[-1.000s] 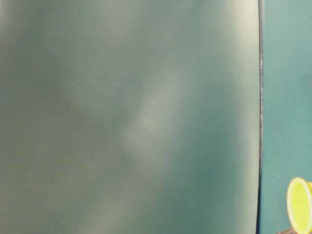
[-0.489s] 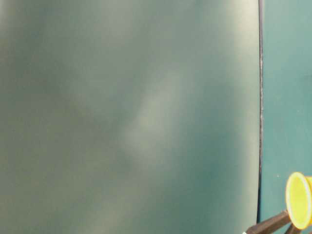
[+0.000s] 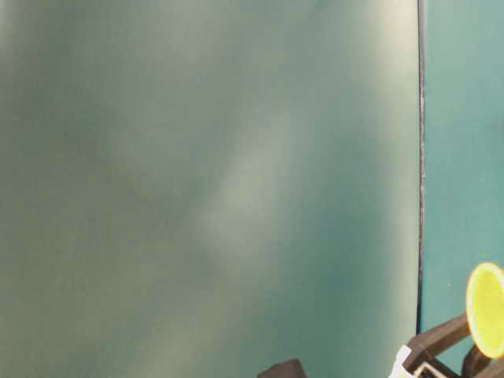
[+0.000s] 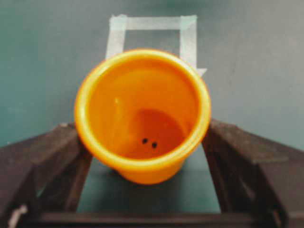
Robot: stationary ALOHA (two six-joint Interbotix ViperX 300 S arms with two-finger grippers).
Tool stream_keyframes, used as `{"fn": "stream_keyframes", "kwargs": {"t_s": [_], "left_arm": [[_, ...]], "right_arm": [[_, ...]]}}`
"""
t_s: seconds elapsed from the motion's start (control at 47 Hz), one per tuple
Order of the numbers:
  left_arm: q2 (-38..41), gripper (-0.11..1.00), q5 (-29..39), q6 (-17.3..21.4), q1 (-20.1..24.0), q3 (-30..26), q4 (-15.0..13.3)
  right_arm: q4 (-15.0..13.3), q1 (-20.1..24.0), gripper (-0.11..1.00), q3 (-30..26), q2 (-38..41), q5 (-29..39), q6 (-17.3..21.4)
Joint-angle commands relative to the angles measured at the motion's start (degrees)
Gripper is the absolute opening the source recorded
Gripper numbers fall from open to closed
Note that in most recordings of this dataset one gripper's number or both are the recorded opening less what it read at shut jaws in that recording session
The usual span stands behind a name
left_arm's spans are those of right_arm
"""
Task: Move the cup forward with left arm.
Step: 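Close the left gripper around the orange cup's body, then slide the gripped cup with the left gripper toward the table's front edge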
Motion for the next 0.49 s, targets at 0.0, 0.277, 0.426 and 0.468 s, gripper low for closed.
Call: {"fn": "stream_keyframes", "kwargs": {"t_s": [0.0, 0.277, 0.426, 0.468], "left_arm": [[-0.8, 0.76, 0.0, 0.1, 0.0, -0.7, 0.2], [-1.5, 0.65, 0.0, 0.1, 0.1, -1.1, 0.2], [-2.3, 0.65, 0.0, 0.0, -0.1, -1.1, 0.2], [-2.5, 0.65, 0.1, -0.1, -0.3, -1.1, 0.2]], "right_arm": [[-0.1, 0.0, -0.01, -2.0, 0.1, 0.2, 0.0], [-0.1, -0.1, -0.01, -2.2, 0.1, 0.5, 0.0], [-0.1, 0.0, -0.01, -2.2, 0.1, 0.5, 0.0], [-0.1, -0.1, -0.01, -2.2, 0.1, 0.5, 0.0]]}}
